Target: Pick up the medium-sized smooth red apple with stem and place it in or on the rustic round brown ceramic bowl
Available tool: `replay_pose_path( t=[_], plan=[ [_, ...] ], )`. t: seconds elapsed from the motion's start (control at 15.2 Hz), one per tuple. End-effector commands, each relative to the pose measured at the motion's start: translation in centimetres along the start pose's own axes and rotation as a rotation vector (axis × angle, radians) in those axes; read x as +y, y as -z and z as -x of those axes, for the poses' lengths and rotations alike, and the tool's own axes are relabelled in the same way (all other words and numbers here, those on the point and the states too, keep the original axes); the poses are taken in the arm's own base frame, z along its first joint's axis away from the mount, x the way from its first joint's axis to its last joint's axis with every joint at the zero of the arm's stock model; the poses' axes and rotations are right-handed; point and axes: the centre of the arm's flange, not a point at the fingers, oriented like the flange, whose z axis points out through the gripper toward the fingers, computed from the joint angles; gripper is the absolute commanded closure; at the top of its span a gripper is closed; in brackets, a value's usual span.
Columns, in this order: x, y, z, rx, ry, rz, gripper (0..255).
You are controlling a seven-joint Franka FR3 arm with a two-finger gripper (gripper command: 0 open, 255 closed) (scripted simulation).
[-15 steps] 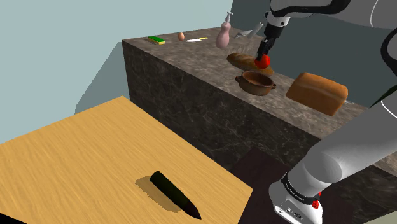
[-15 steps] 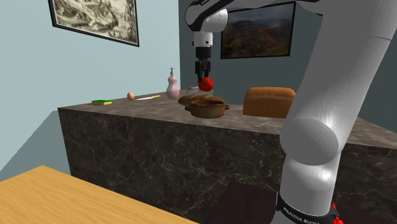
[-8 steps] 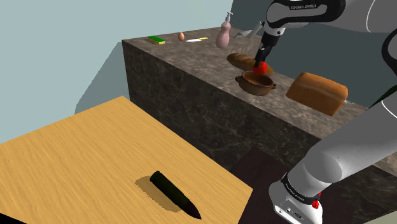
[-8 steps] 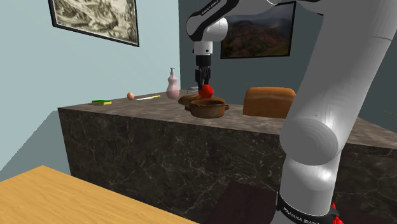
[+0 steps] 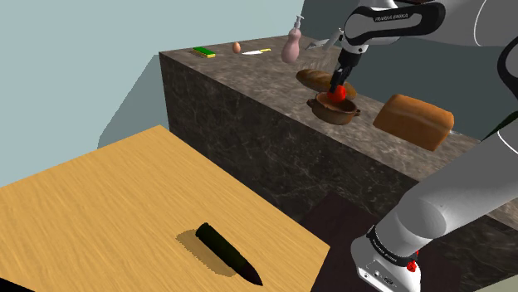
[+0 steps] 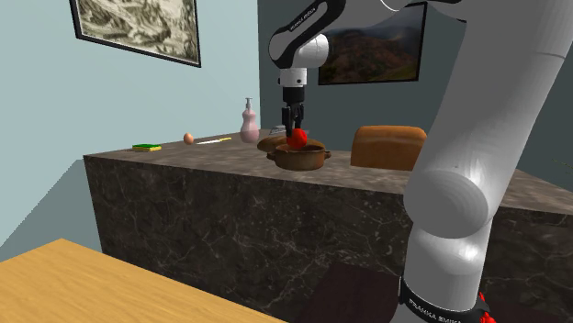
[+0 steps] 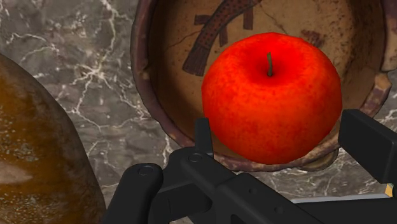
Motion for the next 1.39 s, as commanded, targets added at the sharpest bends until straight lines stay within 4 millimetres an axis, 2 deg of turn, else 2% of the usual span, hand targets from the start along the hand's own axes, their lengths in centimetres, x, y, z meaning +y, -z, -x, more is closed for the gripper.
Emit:
replay_pose_path(
  t=[0.0, 0.13, 0.2, 0.53, 0.79, 1.32],
  plan=[
    [0.0, 0.0, 0.0, 0.0, 0.0, 0.0, 255],
    [0.0, 0.0, 0.0, 0.0, 0.0, 0.0, 255],
    [0.0, 0.0, 0.0, 0.0, 0.0, 0.0, 0],
    [0.0, 0.0, 0.0, 0.0, 0.0, 0.0, 0],
    [0.0, 5.0, 0.0, 0.0, 0.0, 0.0, 0],
    [0.0, 5.0, 0.0, 0.0, 0.0, 0.0, 0]
  ],
)
